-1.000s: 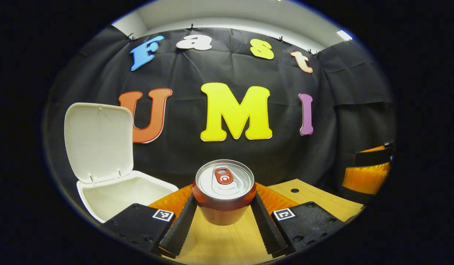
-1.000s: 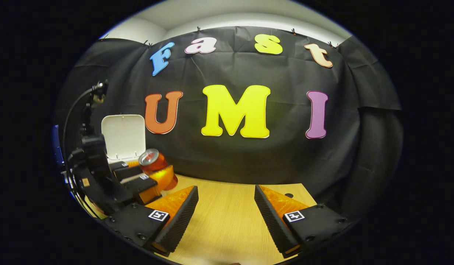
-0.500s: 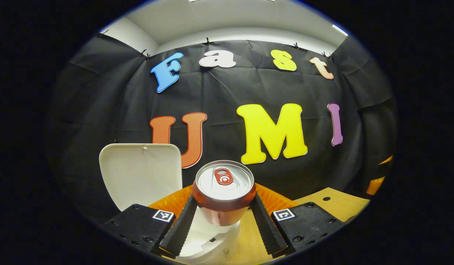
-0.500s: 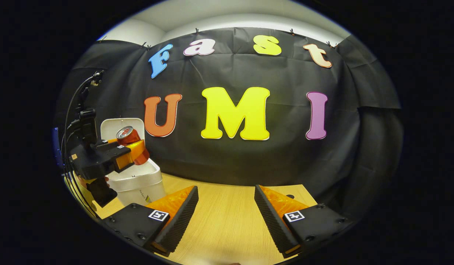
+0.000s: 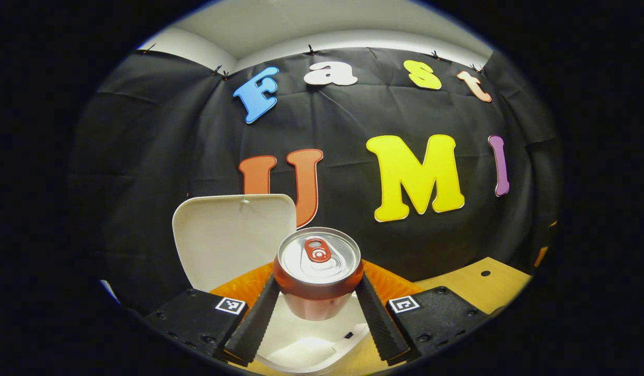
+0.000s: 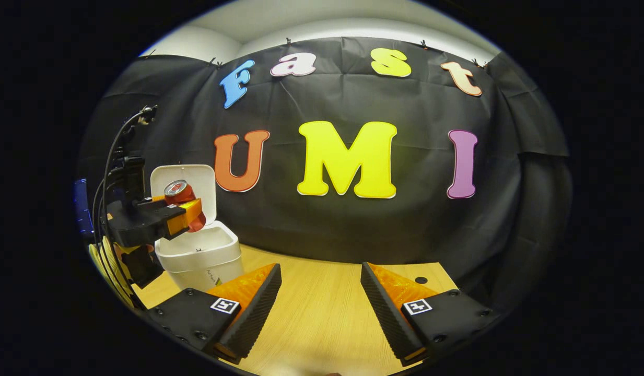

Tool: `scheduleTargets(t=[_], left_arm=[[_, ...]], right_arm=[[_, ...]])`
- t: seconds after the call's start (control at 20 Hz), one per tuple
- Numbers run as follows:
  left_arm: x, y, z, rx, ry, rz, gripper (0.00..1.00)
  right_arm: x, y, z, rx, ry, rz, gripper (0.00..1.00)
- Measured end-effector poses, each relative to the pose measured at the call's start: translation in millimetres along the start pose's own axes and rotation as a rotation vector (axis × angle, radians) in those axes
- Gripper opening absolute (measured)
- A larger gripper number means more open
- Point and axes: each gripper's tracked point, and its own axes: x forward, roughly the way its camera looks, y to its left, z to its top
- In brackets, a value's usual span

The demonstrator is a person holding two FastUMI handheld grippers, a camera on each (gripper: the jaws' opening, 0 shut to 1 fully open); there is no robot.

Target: Press the lid of the desktop garbage bin to open it, pick up the crumpled paper on the desktop and throw it into the bin, then pick up the pop can on the desktop and drop it into the bin, and finally close the garbage bin lid.

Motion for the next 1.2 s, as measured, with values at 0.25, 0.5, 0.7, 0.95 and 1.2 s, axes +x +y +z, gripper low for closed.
scheduleTargets(t=[0.25, 0.5, 0.7, 0.95, 1.2], left_arm=[[2, 3, 7, -0.010, -0.007, 0.008, 0.89], [9, 11, 35, 0.011, -0.045, 0.014, 0.92], [19, 18, 55, 0.046, -0.068, 0.025, 0.92], [34, 29, 85, 0.057, -0.100, 0.039, 0.92], [51, 52, 106, 0.051, -0.115, 0.062, 0.92]], right_arm=[[1, -3, -2, 0.009, 0.003, -0.003, 0.98], [0, -8, 1, 0.021, -0.003, -0.009, 0.98], [-1, -8, 2, 0.026, -0.007, -0.007, 0.98], [-3, -8, 3, 0.029, -0.012, -0.005, 0.98], [-4, -8, 0, 0.032, -0.004, -0.006, 0.98]])
